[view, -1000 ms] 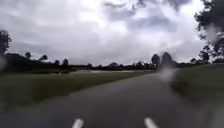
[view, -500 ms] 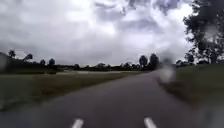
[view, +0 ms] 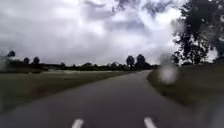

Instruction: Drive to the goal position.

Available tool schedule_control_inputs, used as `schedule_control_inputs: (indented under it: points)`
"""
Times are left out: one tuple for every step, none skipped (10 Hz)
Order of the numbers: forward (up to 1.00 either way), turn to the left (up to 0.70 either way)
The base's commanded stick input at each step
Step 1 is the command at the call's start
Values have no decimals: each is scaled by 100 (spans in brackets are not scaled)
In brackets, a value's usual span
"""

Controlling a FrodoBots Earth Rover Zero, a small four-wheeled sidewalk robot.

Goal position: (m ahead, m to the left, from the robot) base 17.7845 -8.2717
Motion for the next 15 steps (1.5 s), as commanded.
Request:
schedule_control_inputs:
  points:
    - [85, 0]
    - [85, 0]
    - [85, 0]
    - [85, -26]
    - [85, -34]
    - [85, -27]
    - [85, -14]
    - [85, -1]
    - [85, 0]
    - [85, -1]
    - [85, -5]
    - [85, -8]
    - [85, -11]
    - [85, -14]
    - [85, -17]
